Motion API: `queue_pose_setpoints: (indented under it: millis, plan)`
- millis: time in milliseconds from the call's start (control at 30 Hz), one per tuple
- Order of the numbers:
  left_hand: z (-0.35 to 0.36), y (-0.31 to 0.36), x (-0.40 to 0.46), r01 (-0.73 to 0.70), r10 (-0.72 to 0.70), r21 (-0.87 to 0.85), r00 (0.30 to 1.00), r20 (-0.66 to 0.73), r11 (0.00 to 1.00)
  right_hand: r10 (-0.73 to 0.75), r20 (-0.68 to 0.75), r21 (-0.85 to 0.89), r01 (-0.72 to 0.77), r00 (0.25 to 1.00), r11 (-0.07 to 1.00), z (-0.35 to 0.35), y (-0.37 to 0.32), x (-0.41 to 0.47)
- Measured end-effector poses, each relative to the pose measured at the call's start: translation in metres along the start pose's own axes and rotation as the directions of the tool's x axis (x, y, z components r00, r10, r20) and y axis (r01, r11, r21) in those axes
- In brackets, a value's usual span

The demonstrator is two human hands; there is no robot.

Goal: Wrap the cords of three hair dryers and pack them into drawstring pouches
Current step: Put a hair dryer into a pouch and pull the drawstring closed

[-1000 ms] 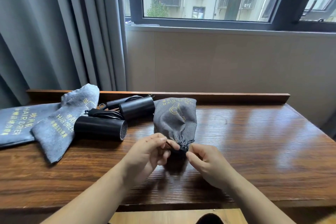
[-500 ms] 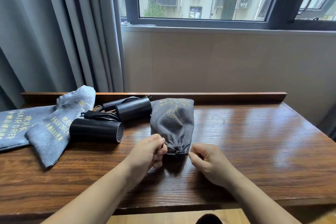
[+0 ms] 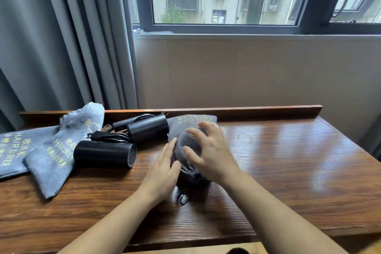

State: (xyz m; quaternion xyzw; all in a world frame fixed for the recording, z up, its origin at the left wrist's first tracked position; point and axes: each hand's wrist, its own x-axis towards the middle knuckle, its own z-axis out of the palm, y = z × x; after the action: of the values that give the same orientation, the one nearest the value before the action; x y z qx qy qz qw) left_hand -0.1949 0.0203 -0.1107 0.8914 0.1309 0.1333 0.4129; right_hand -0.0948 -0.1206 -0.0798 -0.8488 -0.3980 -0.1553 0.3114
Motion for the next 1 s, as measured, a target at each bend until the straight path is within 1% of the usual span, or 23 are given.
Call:
queue_pose_setpoints:
  millis: [33,67,133,167,233,267,300,367,400,467,567,667,800,900,1000]
  plan:
    - [0.001,0.001,0.0,-0.007,0.007,-0.024,1.0,0.006,1.0,0.02,0.064,-0.069,-0.016,0.998,0.997,0.007,-0.007,0.011]
    - [0.001,0.002,0.0,-0.006,0.006,-0.028,1.0,0.008,1.0,0.07,0.156,-0.131,-0.05,0.985,0.99,0.013,-0.013,0.021]
    - [-0.001,0.001,0.0,0.02,-0.02,-0.021,0.999,0.038,1.0,0.169,0.33,-0.23,-0.095,0.929,0.969,0.022,-0.017,0.036]
    - [-0.002,-0.001,0.0,0.033,-0.032,-0.014,0.998,0.058,0.999,0.198,0.386,-0.272,-0.094,0.901,0.958,0.025,-0.018,0.04]
    - [-0.004,-0.007,0.001,0.044,-0.047,0.039,0.996,0.08,0.998,0.21,0.432,-0.338,-0.059,0.877,0.939,0.03,-0.016,0.04]
    - [-0.004,-0.01,0.003,0.025,-0.034,0.099,0.996,0.083,0.995,0.199,0.429,-0.36,-0.035,0.881,0.932,0.03,-0.013,0.037]
    - [-0.002,-0.014,0.005,-0.005,-0.011,0.197,0.997,0.082,0.98,0.181,0.414,-0.375,-0.014,0.892,0.927,0.03,-0.011,0.033]
    - [0.001,-0.017,0.008,-0.053,0.025,0.429,0.997,0.072,0.902,0.15,0.373,-0.384,0.005,0.915,0.924,0.025,-0.003,0.024]
    - [0.003,-0.017,0.01,-0.071,0.032,0.51,0.996,0.084,0.857,0.143,0.358,-0.382,0.005,0.923,0.924,0.021,0.003,0.019]
    - [0.005,-0.019,0.014,-0.105,0.032,0.586,0.99,0.135,0.804,0.139,0.33,-0.387,0.0,0.934,0.922,0.011,0.016,0.012]
    - [0.008,-0.021,0.014,-0.141,-0.004,0.64,0.975,0.22,0.755,0.166,0.317,-0.399,-0.027,0.934,0.917,-0.01,0.045,0.002]
    - [0.009,-0.018,0.012,-0.136,-0.01,0.651,0.976,0.216,0.746,0.236,0.313,-0.427,-0.086,0.92,0.9,-0.034,0.08,-0.004]
    - [0.008,-0.014,0.009,-0.132,-0.03,0.652,0.972,0.232,0.747,0.339,0.271,-0.476,-0.181,0.901,0.861,-0.06,0.12,-0.003]
    - [0.006,-0.011,0.008,-0.136,-0.039,0.647,0.968,0.249,0.751,0.394,0.257,-0.513,-0.222,0.882,0.83,-0.074,0.143,0.0]
    - [0.006,-0.011,0.007,-0.138,-0.032,0.646,0.969,0.244,0.751,0.417,0.249,-0.531,-0.237,0.874,0.813,-0.08,0.155,0.001]
